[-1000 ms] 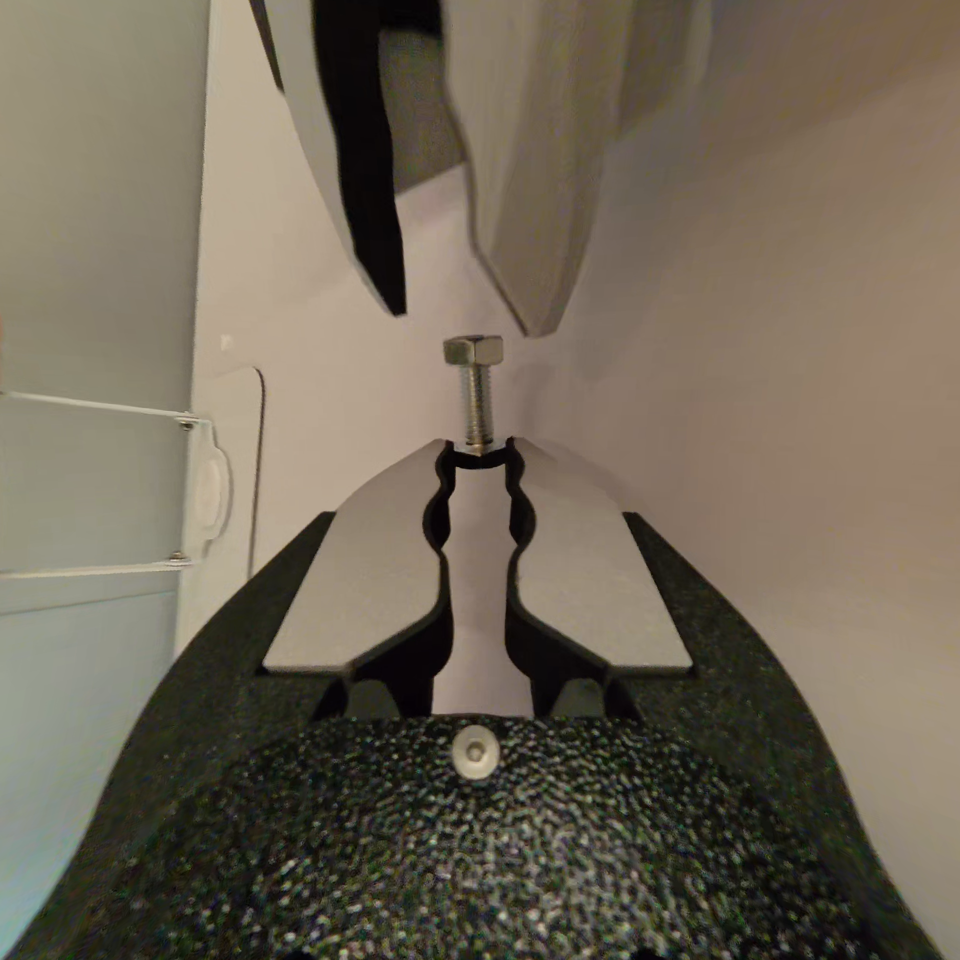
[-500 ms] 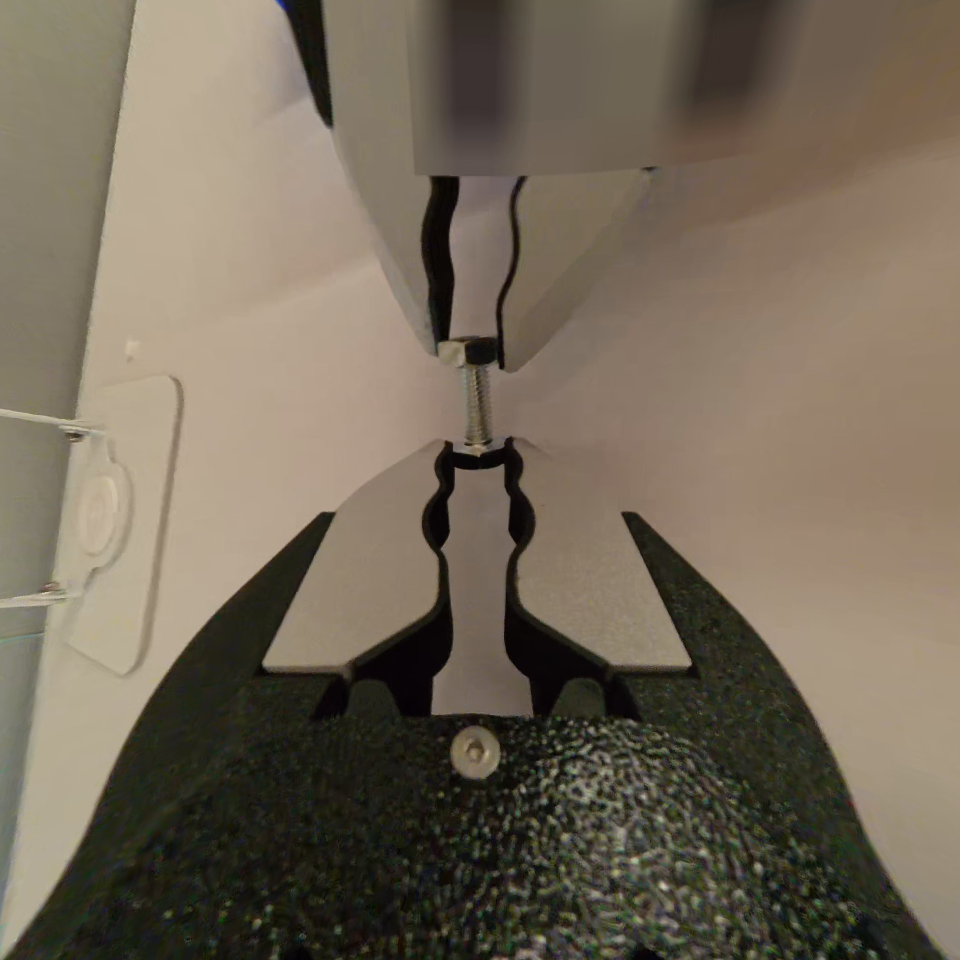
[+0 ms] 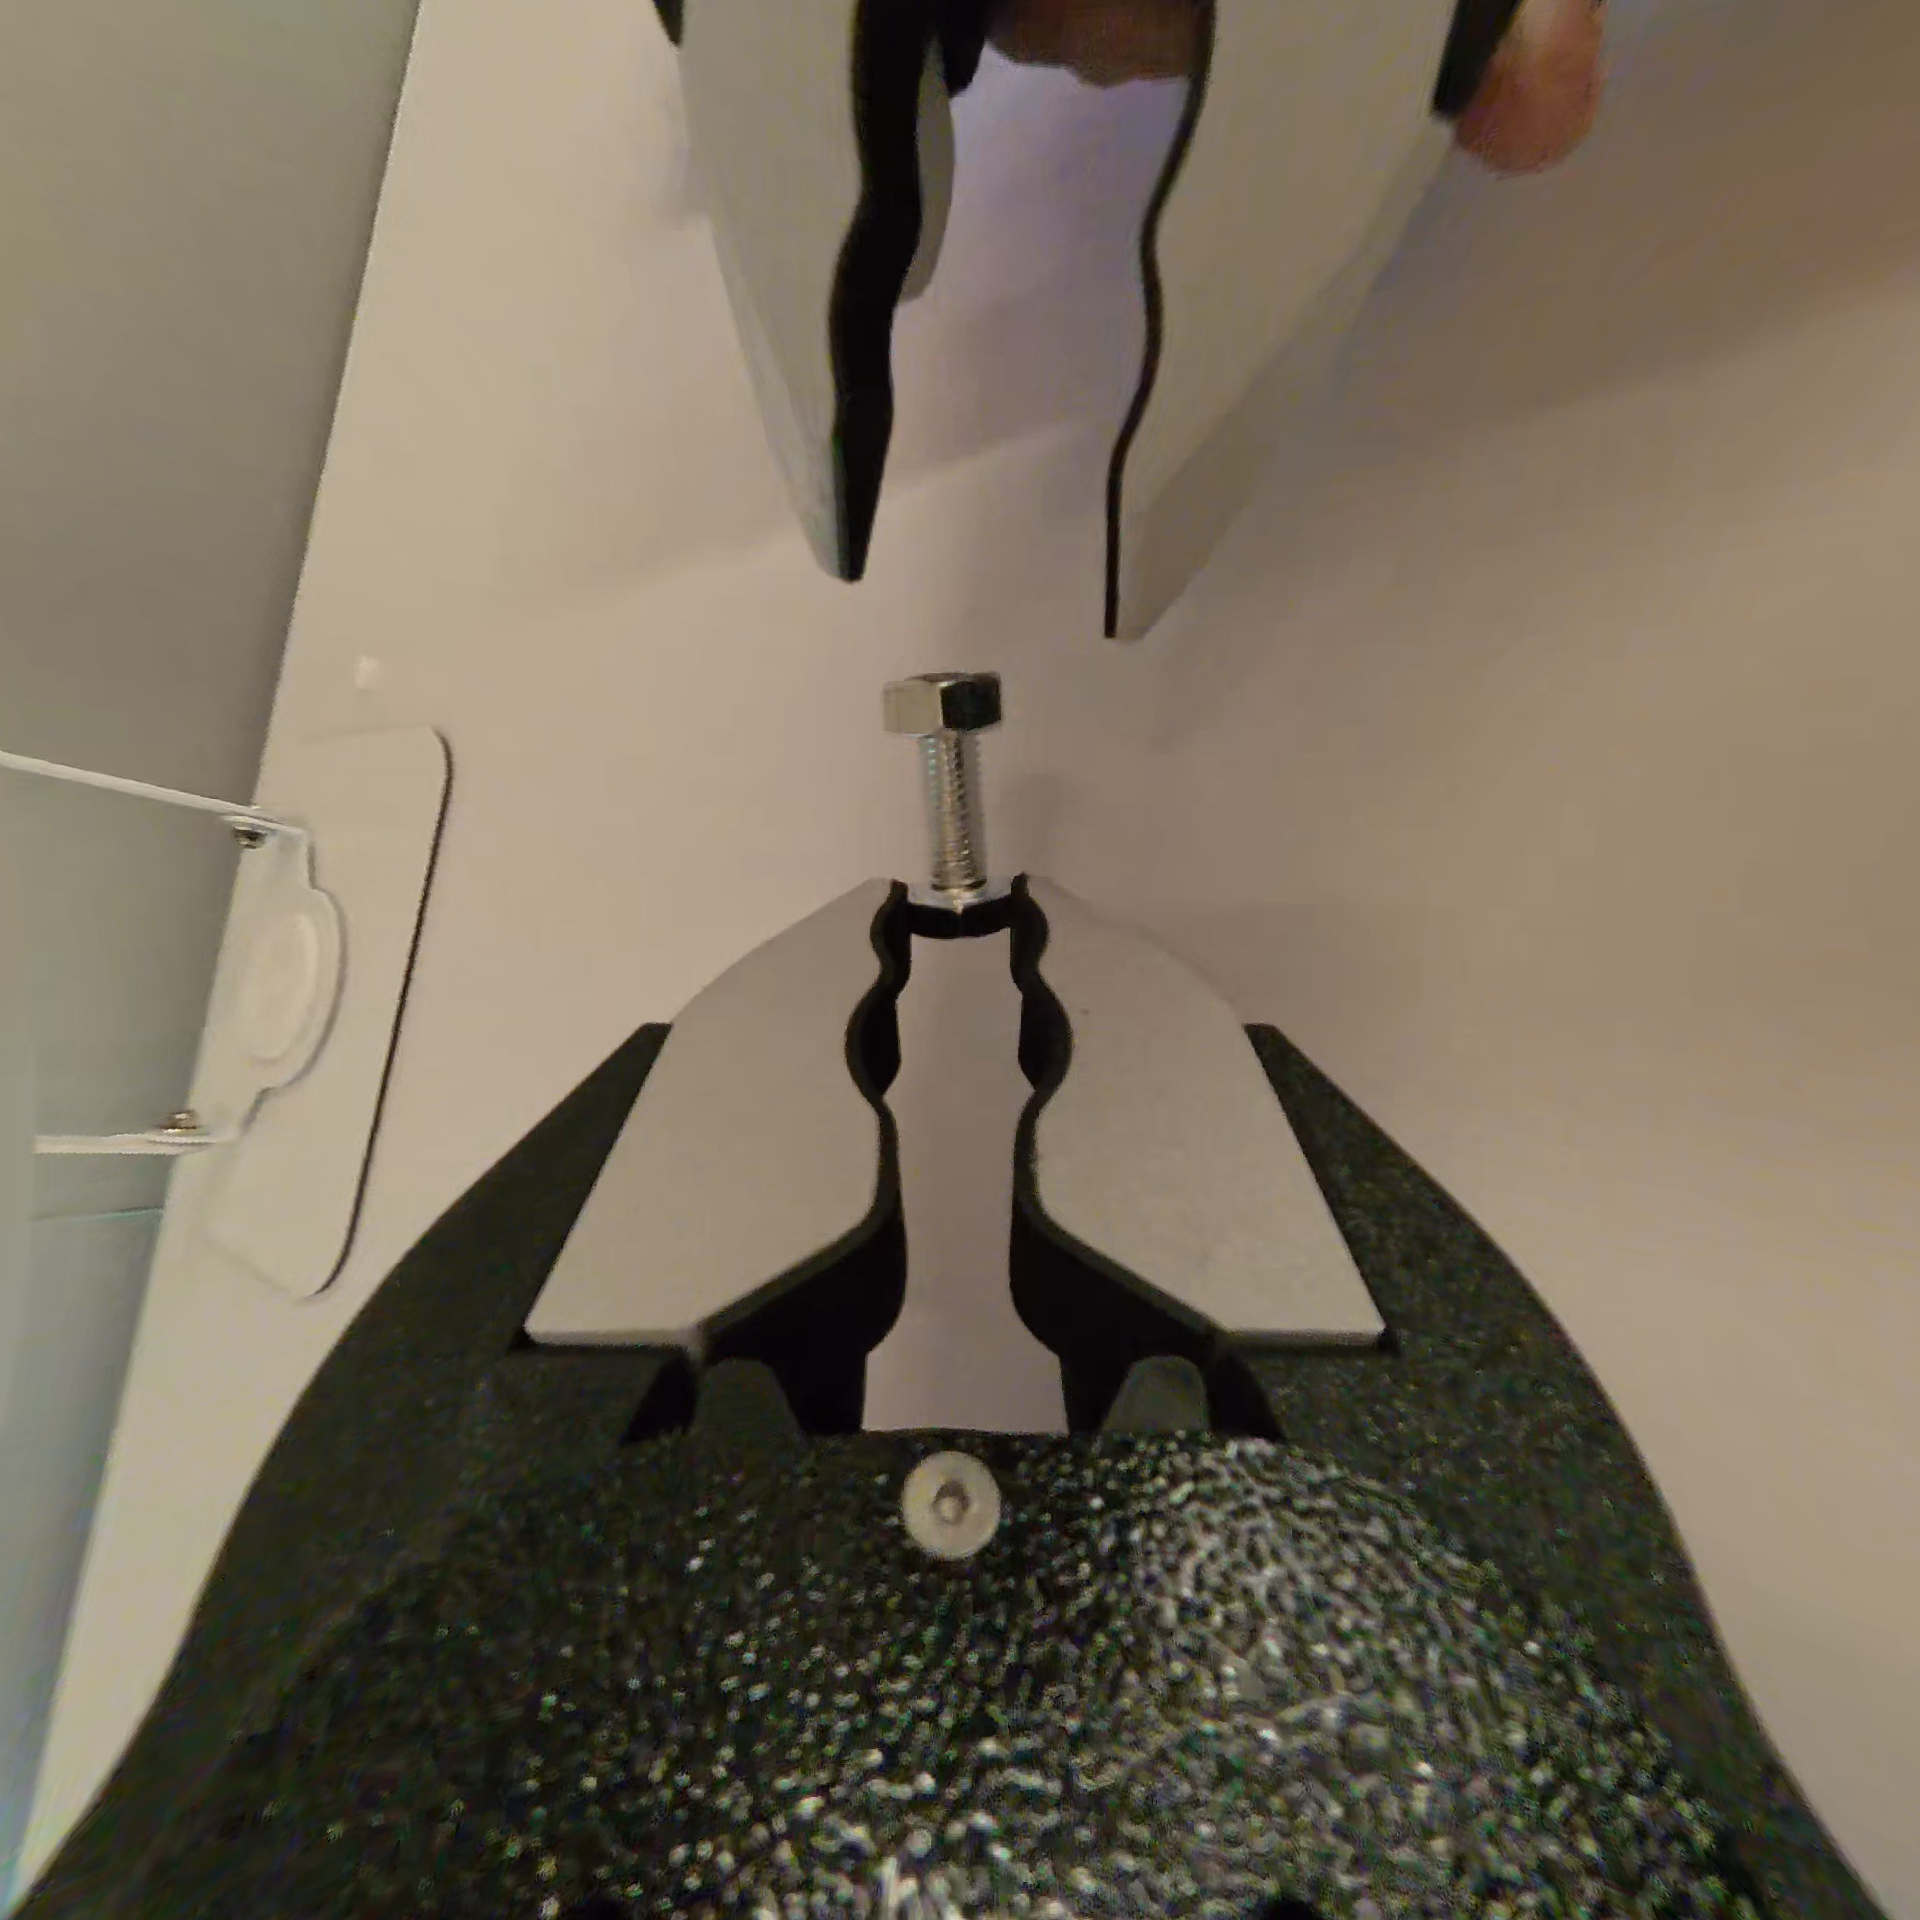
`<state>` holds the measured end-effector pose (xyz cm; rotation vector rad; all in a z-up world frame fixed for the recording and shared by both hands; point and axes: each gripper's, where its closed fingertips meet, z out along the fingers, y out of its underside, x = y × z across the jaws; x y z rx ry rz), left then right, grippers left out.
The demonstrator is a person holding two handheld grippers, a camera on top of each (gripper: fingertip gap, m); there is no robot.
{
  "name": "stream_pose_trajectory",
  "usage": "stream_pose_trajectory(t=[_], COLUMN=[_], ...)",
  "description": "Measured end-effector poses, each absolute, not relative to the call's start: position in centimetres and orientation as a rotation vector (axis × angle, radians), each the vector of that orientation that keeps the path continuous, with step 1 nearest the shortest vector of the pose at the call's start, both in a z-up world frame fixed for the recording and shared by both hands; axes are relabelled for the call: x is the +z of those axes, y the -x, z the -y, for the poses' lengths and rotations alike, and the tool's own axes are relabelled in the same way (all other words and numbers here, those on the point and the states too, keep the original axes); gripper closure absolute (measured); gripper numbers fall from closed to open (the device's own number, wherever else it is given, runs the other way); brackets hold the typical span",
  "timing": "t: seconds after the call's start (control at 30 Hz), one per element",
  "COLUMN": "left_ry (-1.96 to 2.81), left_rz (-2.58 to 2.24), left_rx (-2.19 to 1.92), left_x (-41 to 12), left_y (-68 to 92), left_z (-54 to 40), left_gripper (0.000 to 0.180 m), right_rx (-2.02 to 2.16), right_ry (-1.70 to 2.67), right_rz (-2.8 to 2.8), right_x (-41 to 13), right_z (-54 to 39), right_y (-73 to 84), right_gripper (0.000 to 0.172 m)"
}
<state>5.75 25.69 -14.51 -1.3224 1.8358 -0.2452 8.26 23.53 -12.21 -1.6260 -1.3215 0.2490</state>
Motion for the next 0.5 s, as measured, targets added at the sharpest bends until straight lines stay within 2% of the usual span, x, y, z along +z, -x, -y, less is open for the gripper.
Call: stream_pose_trajectory(t=[0.13, 0.2, 0.27, 0.43, 0.5], left_ry=[1.323, 1.313, 1.292, 1.131, 1.118], left_rz=[-1.863, -1.886, -1.894, -1.903, -1.91], left_rx=[-0.34, -0.348, -0.284, 0.112, 0.154], left_x=[-14.6, -14.8, -15.0, -15.2, -15.4], left_y=[-6.1, -6.2, -6.2, -6.1, -6.1], left_z=[-24.7, -24.3, -24.6, -26.6, -26.7], left_gripper=[0.163, 0.163, 0.163, 0.162, 0.162], right_rx=[0.2, 0.193, 0.207, 0.653, 0.771], right_ry=[1.565, 1.563, 1.638, 2.073, 2.103], right_rz=[1.377, 1.391, 1.358, 0.93, 0.873], right_x=[-12.4, -12.5, -12.8, -14.3, -14.4], right_z=[-23.1, -22.9, -23.2, -23.8, -23.8], right_y=[-7.5, -7.2, -7.3, -7.3, -7.4], right_gripper=[0.138, 0.151, 0.154, 0.154, 0.154])
